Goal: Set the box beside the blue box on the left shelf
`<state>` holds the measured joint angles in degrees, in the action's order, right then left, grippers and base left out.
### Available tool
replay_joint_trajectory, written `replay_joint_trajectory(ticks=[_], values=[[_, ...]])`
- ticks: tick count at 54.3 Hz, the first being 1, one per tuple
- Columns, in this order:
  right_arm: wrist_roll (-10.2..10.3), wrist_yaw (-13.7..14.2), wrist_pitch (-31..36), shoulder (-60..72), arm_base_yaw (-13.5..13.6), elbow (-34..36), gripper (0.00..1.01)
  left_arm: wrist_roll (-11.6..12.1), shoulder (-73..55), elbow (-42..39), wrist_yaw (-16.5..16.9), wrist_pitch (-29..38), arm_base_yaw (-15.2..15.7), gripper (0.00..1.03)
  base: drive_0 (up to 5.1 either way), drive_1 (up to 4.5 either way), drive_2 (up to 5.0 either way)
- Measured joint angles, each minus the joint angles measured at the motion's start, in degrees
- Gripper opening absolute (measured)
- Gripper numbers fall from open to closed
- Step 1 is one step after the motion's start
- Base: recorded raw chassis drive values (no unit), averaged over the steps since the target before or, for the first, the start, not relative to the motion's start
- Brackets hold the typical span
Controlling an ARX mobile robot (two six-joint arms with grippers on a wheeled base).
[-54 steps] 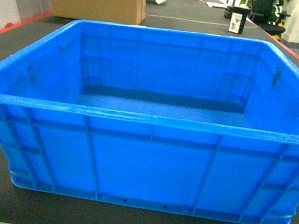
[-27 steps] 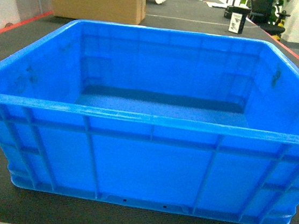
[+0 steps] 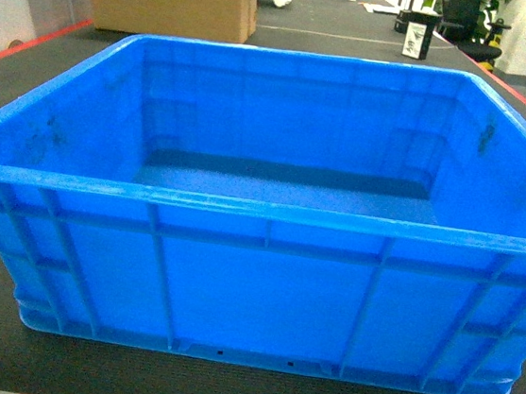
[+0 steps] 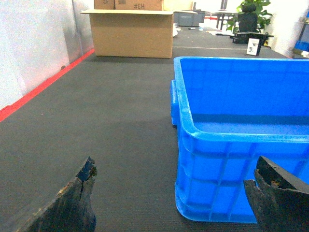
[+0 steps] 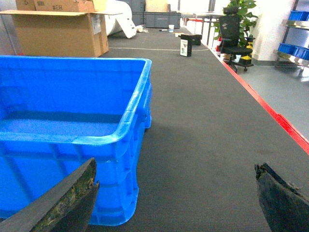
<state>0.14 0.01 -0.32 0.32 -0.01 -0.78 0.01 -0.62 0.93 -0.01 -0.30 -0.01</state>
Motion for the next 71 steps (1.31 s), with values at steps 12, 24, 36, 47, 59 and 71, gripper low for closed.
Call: replay_joint_trajectory(ticks=[12, 24, 36, 47, 59, 71], values=[[0.0, 0.0, -0.02, 0.0, 0.0, 0.0, 0.98, 0.0, 0.0, 0.0, 0.0, 0.0, 0.0, 0.98, 0.0, 0.0, 0.0], [0.0, 0.0, -0.02, 0.0, 0.0, 0.0, 0.98, 0.0, 0.0, 0.0, 0.0, 0.0, 0.0, 0.98, 0.0, 0.0, 0.0], [1.01, 5.09, -6.16, 1.66, 2.05, -1.7, 0.98, -1.27, -1.9, 0.63, -6.43, -3.1, -3.17, 0.98, 0.0, 0.0, 0.0], [4.31, 8.2, 8.61, 36.92, 3.67, -20.46, 0.98, 0.5, -39.12, 17.11, -9.73, 26.08, -7.17, 0.98, 0.0, 0.0, 0.0], [4.39, 3.06, 7.39, 69.37, 3.32, -39.1, 0.98, 2.08, -72.19, 36.5, -8.22, 22.01, -8.66, 0.98, 0.0, 0.0, 0.0], [6.38, 1.29, 4.81, 87.19, 3.39, -49.0, 0.98, 1.33, -85.81, 46.23, -9.05, 17.94, -9.01, 0.98, 0.0, 0.0, 0.0]])
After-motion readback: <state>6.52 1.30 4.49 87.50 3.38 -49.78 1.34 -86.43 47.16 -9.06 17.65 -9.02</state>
